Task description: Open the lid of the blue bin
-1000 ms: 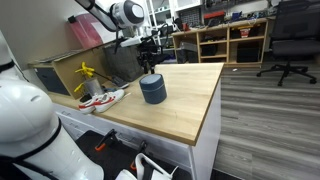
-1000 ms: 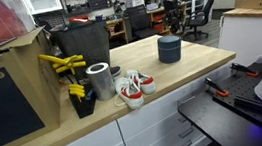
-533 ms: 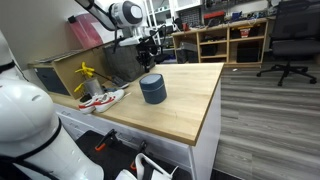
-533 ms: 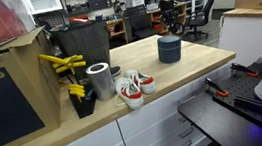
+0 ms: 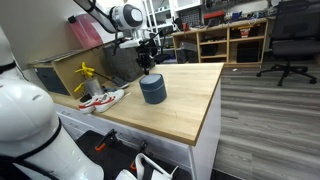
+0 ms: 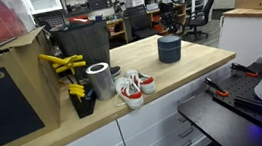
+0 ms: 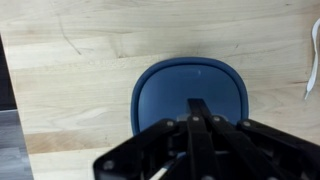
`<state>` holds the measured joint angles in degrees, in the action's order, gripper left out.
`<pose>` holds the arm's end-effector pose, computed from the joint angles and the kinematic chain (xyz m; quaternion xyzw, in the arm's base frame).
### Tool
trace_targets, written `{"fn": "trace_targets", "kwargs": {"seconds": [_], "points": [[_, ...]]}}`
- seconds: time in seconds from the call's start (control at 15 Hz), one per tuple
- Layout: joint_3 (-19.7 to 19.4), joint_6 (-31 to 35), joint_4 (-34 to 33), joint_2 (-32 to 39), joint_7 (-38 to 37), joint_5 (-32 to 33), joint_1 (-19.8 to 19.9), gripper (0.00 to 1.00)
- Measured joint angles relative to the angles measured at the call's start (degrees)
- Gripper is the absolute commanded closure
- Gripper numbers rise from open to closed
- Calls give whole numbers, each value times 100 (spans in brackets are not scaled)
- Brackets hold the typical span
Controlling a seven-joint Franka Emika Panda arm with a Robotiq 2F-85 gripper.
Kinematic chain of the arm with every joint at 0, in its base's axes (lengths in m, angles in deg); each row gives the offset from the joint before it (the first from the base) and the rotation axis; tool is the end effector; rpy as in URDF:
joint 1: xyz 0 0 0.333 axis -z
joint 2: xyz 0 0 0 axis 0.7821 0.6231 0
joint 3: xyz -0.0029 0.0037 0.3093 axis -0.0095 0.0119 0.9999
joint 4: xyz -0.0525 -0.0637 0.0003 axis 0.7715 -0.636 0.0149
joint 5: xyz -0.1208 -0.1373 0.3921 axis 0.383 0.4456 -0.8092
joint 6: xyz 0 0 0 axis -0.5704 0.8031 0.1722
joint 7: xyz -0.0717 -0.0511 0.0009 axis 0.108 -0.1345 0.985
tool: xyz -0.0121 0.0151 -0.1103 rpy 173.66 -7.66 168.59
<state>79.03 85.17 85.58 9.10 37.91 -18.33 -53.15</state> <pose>0.5723 0.0266 0.2929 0.9950 -0.0572 -0.0818 0.0086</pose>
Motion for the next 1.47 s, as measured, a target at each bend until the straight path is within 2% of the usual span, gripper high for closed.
{"fn": "trace_targets", "kwargs": {"seconds": [0.73, 1.47], "points": [[0, 98, 37, 350, 0, 0, -44, 100], [0, 122, 52, 351, 0, 24, -47, 100]]}}
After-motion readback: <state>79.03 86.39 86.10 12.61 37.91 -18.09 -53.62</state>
